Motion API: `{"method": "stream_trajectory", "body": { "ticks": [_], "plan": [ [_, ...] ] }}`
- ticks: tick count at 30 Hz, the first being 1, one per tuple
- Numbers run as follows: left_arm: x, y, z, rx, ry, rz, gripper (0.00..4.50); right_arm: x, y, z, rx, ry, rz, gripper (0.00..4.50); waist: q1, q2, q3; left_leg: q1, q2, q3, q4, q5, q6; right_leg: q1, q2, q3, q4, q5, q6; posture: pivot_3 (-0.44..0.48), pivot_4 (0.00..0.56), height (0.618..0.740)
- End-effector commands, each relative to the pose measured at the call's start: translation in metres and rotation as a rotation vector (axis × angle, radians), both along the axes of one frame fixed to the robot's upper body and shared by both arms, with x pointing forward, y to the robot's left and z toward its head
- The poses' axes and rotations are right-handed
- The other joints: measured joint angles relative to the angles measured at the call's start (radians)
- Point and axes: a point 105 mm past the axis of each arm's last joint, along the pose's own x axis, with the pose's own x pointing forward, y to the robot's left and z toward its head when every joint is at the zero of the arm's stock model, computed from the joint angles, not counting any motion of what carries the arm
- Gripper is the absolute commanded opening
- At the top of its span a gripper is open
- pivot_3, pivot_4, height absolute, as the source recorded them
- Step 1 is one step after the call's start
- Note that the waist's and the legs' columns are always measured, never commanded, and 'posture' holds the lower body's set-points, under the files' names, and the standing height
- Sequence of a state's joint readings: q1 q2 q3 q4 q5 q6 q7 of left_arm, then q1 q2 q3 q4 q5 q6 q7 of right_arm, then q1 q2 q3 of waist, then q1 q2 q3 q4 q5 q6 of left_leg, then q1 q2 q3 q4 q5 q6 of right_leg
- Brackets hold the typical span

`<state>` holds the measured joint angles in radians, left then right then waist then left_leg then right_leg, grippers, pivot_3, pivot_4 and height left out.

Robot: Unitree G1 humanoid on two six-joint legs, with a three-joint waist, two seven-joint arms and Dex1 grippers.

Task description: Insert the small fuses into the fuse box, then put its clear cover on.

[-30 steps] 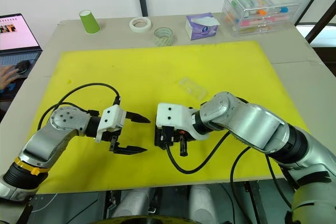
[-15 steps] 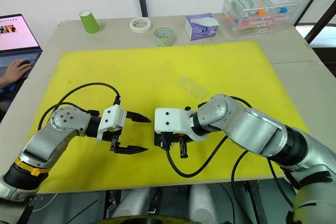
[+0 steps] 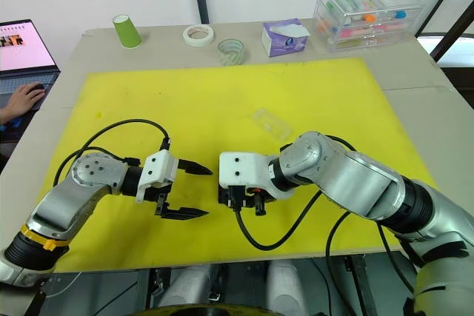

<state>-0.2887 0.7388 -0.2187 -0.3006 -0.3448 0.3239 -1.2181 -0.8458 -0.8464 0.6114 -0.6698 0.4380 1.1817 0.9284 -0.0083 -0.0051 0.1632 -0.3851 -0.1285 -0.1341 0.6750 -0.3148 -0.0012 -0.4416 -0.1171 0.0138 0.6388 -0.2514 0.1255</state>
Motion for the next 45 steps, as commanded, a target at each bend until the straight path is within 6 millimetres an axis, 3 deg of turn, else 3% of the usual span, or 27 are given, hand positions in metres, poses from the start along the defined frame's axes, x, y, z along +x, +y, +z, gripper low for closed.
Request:
{"method": "stream_trajectory", "body": {
  "ticks": [1,9,12,14,40,45],
  "plan": [
    [-0.001,0.002,0.008,-0.008,-0.035,-0.004,4.5,0.003,0.0,0.018,0.031,-0.049,0.004,1.27,0.0,0.0,0.0,0.0,0.0,0.0,0.0,0.0,0.0,0.0,0.0,0.0,0.0,0.0,0.0,0.0,0.15,0.74],
    [0.0,0.004,0.007,-0.005,-0.04,0.005,4.5,0.0,0.004,0.028,0.119,-0.009,0.019,1.27,0.0,0.0,0.0,-0.002,0.0,-0.001,0.002,0.0,0.0,-0.001,0.0,-0.001,0.0,0.0,0.0,0.0,0.15,0.74],
    [0.001,0.004,0.007,-0.004,-0.043,0.008,4.5,-0.002,0.008,0.026,0.147,0.014,0.032,0.67,0.0,0.0,0.0,-0.002,0.0,-0.001,0.002,0.0,0.0,-0.001,0.0,-0.001,0.0,0.0,0.0,0.0,0.15,0.74],
    [0.001,0.004,0.007,-0.003,-0.044,0.008,4.5,-0.002,0.009,0.025,0.155,0.021,0.034,0.04,0.001,0.0,0.0,-0.002,0.0,-0.001,0.002,0.0,0.0,-0.001,0.0,-0.001,0.0,0.0,0.0,0.0,0.15,0.74],
    [0.002,0.005,0.007,-0.005,-0.05,0.032,4.5,0.007,-0.002,-0.016,0.032,-0.013,0.026,0.04,0.0,0.0,0.0,-0.003,0.0,-0.002,0.004,0.0,0.0,0.0,0.0,-0.002,0.001,0.0,0.0,0.0,0.15,0.74],
    [0.002,0.007,0.008,-0.002,-0.054,0.038,4.5,0.008,-0.003,-0.013,0.04,-0.024,0.033,0.04,0.001,0.0,0.0,-0.003,0.0,-0.002,0.004,0.0,0.0,0.0,0.0,-0.002,0.001,0.0,0.0,0.0,0.15,0.74]
  ]
}}
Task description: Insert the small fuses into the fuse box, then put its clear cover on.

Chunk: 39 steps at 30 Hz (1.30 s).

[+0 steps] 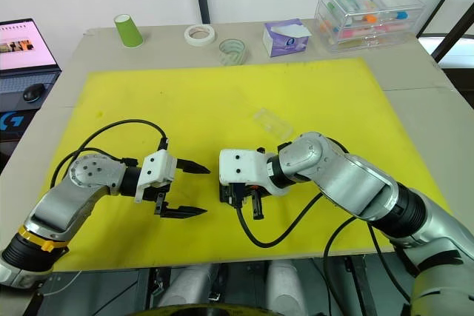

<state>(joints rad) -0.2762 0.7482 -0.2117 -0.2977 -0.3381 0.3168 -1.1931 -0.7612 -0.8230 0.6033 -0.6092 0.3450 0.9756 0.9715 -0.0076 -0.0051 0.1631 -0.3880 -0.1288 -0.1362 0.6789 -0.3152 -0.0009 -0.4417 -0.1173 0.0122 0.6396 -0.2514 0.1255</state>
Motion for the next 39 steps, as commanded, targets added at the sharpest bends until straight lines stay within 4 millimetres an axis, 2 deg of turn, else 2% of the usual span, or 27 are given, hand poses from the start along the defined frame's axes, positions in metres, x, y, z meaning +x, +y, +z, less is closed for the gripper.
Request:
{"method": "stream_trajectory", "body": {
  "ticks": [1,9,11,12,15,20,21,23,25,26,27,29,32,35,39],
  "plan": [
    [0.0,0.004,0.01,-0.009,-0.045,0.005,4.5,0.004,-0.009,-0.005,-0.03,0.018,-0.04,0.04,0.0,0.0,0.0,0.0,0.0,0.0,0.0,0.0,0.0,0.0,0.0,0.0,0.0,0.0,0.0,0.0,0.15,0.74],
    [0.005,0.011,0.028,-0.057,-0.045,0.045,4.5,0.0,-0.003,0.038,0.16,-0.023,0.032,0.04,0.001,0.0,0.0,0.0,0.0,0.0,0.0,0.0,0.0,0.0,0.0,0.0,0.0,0.0,0.0,0.0,0.15,0.74],
    [0.005,0.018,0.037,-0.067,-0.037,0.08,4.5,0.006,-0.009,0.051,0.203,-0.065,0.023,0.04,0.0,0.0,0.0,0.0,0.0,0.0,0.0,0.0,0.0,0.0,0.0,0.0,0.0,0.0,0.0,0.0,0.15,0.74],
    [0.005,0.028,0.045,-0.075,-0.016,0.129,4.5,0.014,-0.018,0.06,0.23,-0.103,-0.007,0.04,-0.001,0.0,0.0,0.0,0.0,0.0,0.0,0.0,0.0,0.0,0.0,0.0,0.0,0.0,0.0,0.0,0.15,0.74],
    [-0.001,0.056,0.06,-0.07,0.045,0.254,4.5,0.027,-0.05,0.071,0.239,-0.142,-0.083,0.58,-0.001,0.0,0.0,-0.001,0.0,0.0,0.0,0.0,0.0,-0.001,0.0,0.0,0.0,0.0,0.0,0.0,0.15,0.74],
    [-0.011,0.114,0.069,0.011,0.081,0.472,4.5,0.038,-0.097,0.074,0.171,-0.183,-0.181,2.29,-0.003,0.001,0.001,-0.001,0.0,0.0,-0.001,0.0,0.001,-0.001,0.0,0.0,0.0,0.0,0.0,0.0,0.15,0.74],
    [-0.016,0.134,0.072,0.037,0.091,0.535,4.5,0.041,-0.112,0.074,0.146,-0.184,-0.218,2.71,-0.003,0.001,0.001,-0.001,0.0,0.0,-0.001,0.0,0.001,-0.001,0.0,0.0,0.0,0.0,0.0,0.0,0.15,0.74],
    [-0.024,0.159,0.077,0.066,0.105,0.612,4.5,0.043,-0.132,0.075,0.115,-0.184,-0.261,3.37,-0.003,0.001,0.001,-0.001,0.0,0.001,-0.001,-0.001,0.001,-0.001,0.001,0.0,0.0,0.0,0.0,0.0,0.15,0.74],
    [-0.028,0.167,0.078,0.072,0.114,0.634,4.5,0.043,-0.139,0.076,0.107,-0.183,-0.27,4.12,0.0,0.002,0.002,-0.001,0.0,0.001,-0.001,-0.001,0.001,-0.001,0.0,0.0,-0.001,0.0,0.0,0.0,0.15,0.74],
    [-0.031,0.179,0.079,0.075,0.12,0.666,4.5,0.042,-0.147,0.073,0.086,-0.174,-0.286,4.47,0.001,0.002,0.002,-0.001,0.0,0.001,-0.001,-0.001,0.001,-0.001,0.0,0.0,-0.001,0.0,0.0,0.0,0.15,0.74],
    [-0.034,0.187,0.079,0.078,0.125,0.688,4.5,0.041,-0.152,0.072,0.071,-0.168,-0.295,4.49,0.001,0.002,0.002,-0.001,0.0,0.001,-0.001,-0.001,0.001,-0.001,0.0,-0.001,-0.001,0.0,0.0,0.0,0.15,0.74],
    [-0.044,0.223,0.071,0.12,0.141,0.798,4.5,0.042,-0.187,0.061,-0.005,-0.146,-0.391,4.49,0.0,0.002,0.002,-0.001,0.0,0.001,-0.001,-0.001,0.001,0.0,0.0,0.0,-0.001,0.0,0.0,0.0,0.15,0.74],
    [-0.053,0.245,0.062,0.153,0.159,0.856,4.5,0.038,-0.217,0.053,-0.051,-0.12,-0.479,4.49,-0.001,0.002,0.002,-0.001,0.0,0.002,-0.002,-0.002,0.002,-0.001,0.0,-0.001,-0.003,0.0,0.0,0.0,0.15,0.74],
    [-0.055,0.257,0.055,0.151,0.158,0.891,4.5,0.038,-0.228,0.05,-0.061,-0.127,-0.517,4.49,-0.002,0.003,0.002,-0.001,0.001,0.003,-0.001,-0.002,0.002,0.0,-0.001,0.0,-0.003,0.0,0.0,0.0,0.15,0.74],
    [-0.059,0.263,0.044,0.19,0.167,0.889,4.5,0.04,-0.224,0.05,-0.052,-0.138,-0.509,4.49,-0.004,0.004,0.002,-0.001,0.001,0.003,-0.002,-0.002,0.002,0.0,0.0,0.0,-0.003,0.0,0.0,0.0,0.15,0.74]
  ]
}}
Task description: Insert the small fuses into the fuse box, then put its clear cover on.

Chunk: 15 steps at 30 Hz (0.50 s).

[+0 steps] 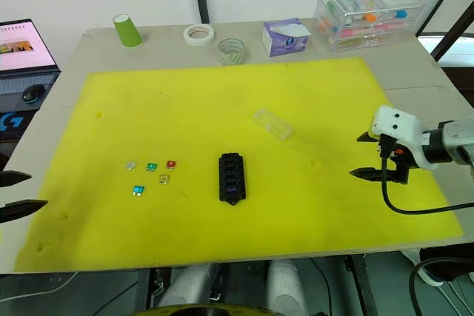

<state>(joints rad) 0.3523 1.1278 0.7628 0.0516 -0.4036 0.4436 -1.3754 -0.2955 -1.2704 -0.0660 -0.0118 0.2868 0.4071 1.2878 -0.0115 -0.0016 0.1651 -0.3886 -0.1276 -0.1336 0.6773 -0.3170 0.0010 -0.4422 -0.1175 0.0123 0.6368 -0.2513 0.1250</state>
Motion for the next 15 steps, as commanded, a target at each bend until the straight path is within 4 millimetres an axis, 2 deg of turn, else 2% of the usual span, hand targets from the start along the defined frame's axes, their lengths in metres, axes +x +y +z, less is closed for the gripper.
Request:
{"method": "stream_trajectory", "body": {
  "ticks": [1,5,8,15],
  "plan": [
    [0.001,0.002,0.001,0.024,-0.019,-0.015,4.5,0.004,0.005,0.015,-0.012,-0.067,0.017,4.49,0.0,0.0,0.0,0.0,0.0,0.0,0.0,0.0,0.0,0.0,0.0,0.0,0.0,0.0,0.0,0.0,0.15,0.74],
    [0.01,-0.006,0.003,0.007,-0.048,-0.046,4.5,0.007,0.013,0.021,-0.009,-0.092,0.045,4.49,0.002,0.0,0.0,0.0,0.0,0.0,0.0,0.0,0.0,0.0,0.0,0.0,0.0,0.0,0.0,0.0,0.15,0.74],
    [0.016,-0.014,0.003,-0.004,-0.063,-0.075,4.5,0.011,0.029,0.026,0.012,-0.122,0.089,4.49,0.0,0.0,0.0,0.0,0.0,0.0,0.0,0.0,0.0,0.0,0.0,0.0,0.0,0.0,0.0,0.0,0.15,0.74],
    [0.039,-0.054,-0.004,-0.186,0.001,-0.179,4.5,0.006,0.116,0.053,0.22,-0.166,0.326,4.49,-0.001,0.001,0.001,-0.001,0.001,0.0,0.0,0.0,0.0,-0.001,0.001,0.001,0.001,0.0,0.0,0.0,0.15,0.74]
  ]
}}
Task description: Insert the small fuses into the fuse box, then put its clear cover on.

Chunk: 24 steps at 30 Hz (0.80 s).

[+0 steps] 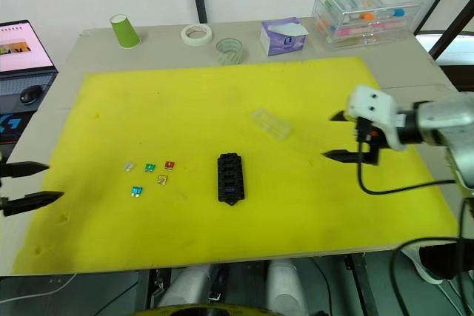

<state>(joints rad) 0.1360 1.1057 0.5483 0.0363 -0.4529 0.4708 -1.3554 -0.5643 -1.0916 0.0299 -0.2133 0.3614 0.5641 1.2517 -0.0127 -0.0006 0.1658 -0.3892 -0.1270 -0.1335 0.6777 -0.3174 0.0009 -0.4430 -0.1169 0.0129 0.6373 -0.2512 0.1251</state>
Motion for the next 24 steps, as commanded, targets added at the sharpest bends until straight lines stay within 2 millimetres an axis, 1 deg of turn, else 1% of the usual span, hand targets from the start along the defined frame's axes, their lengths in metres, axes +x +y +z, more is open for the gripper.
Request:
{"method": "stream_trajectory", "body": {
  "ticks": [1,2,4,6,7,11,13,16,18,24],
  "plan": [
    [0.008,-0.022,0.0,-0.143,0.059,-0.047,4.5,-0.011,0.04,0.017,0.073,-0.023,0.131,4.49,0.0,0.0,0.0,0.0,0.0,0.0,0.0,0.0,0.0,0.0,0.0,0.0,0.0,0.0,0.0,0.0,0.15,0.74],
    [0.013,-0.027,-0.001,-0.196,0.086,-0.048,4.5,-0.015,0.053,0.017,0.089,-0.017,0.177,4.49,0.002,0.0,0.0,0.0,0.0,0.0,0.001,0.0,0.0,0.0,0.0,0.0,0.0,0.0,0.0,0.0,0.15,0.74],
    [0.018,-0.034,-0.004,-0.278,0.149,-0.039,4.5,-0.02,0.071,0.017,0.109,-0.009,0.239,4.49,0.003,-0.001,0.0,-0.001,0.0,-0.001,0.002,0.0,0.0,0.0,0.0,0.0,0.001,0.0,0.0,0.0,0.15,0.74],
    [0.021,-0.037,-0.01,-0.351,0.226,-0.021,4.5,-0.024,0.085,0.015,0.122,0.001,0.288,4.49,0.001,-0.002,-0.001,-0.001,-0.001,-0.001,0.003,0.0,0.0,0.0,0.0,-0.001,0.002,0.0,0.0,0.0,0.15,0.74],
    [0.028,-0.038,-0.013,-0.428,0.28,0.024,4.5,-0.026,0.096,0.013,0.127,0.0,0.321,4.49,0.001,-0.002,-0.001,-0.001,-0.001,-0.001,0.003,0.0,0.0,0.0,0.0,-0.001,0.003,0.0,0.0,0.0,0.15,0.74],
    [0.049,-0.045,-0.015,-0.635,0.419,0.124,4.5,-0.034,0.123,0.014,0.144,0.0,0.41,4.49,0.001,-0.002,-0.001,-0.001,-0.002,-0.001,0.005,0.0,0.0,-0.002,0.0,-0.002,0.011,0.0,0.0,0.0,0.15,0.74],
    [0.057,-0.051,-0.015,-0.71,0.466,0.136,4.5,-0.035,0.13,0.016,0.152,-0.006,0.432,4.49,-0.001,-0.003,-0.002,-0.001,-0.003,-0.002,0.006,0.0,0.0,-0.003,0.0,-0.002,0.012,0.0,0.0,0.0,0.15,0.74],
    [0.064,-0.051,-0.025,-0.735,0.518,0.184,4.5,-0.037,0.136,0.018,0.156,-0.018,0.445,4.49,-0.004,-0.004,-0.002,-0.001,-0.003,-0.002,0.006,0.0,0.0,-0.003,0.0,-0.003,0.012,0.0,0.0,0.0,0.15,0.74],
    [0.064,-0.052,-0.033,-0.712,0.543,0.187,4.5,-0.037,0.138,0.019,0.163,-0.025,0.444,4.49,-0.007,-0.004,-0.002,-0.001,-0.003,-0.003,0.006,0.0,0.0,-0.003,0.0,-0.003,0.012,0.0,0.0,0.0,0.15,0.74],
    [0.058,-0.059,-0.045,-0.702,0.615,0.179,4.5,-0.038,0.14,0.022,0.173,-0.035,0.438,4.49,-0.007,-0.004,-0.002,-0.001,-0.003,-0.003,0.006,0.0,0.0,-0.003,-0.001,-0.003,0.012,0.0,0.0,0.0,0.15,0.74]
  ]
}}
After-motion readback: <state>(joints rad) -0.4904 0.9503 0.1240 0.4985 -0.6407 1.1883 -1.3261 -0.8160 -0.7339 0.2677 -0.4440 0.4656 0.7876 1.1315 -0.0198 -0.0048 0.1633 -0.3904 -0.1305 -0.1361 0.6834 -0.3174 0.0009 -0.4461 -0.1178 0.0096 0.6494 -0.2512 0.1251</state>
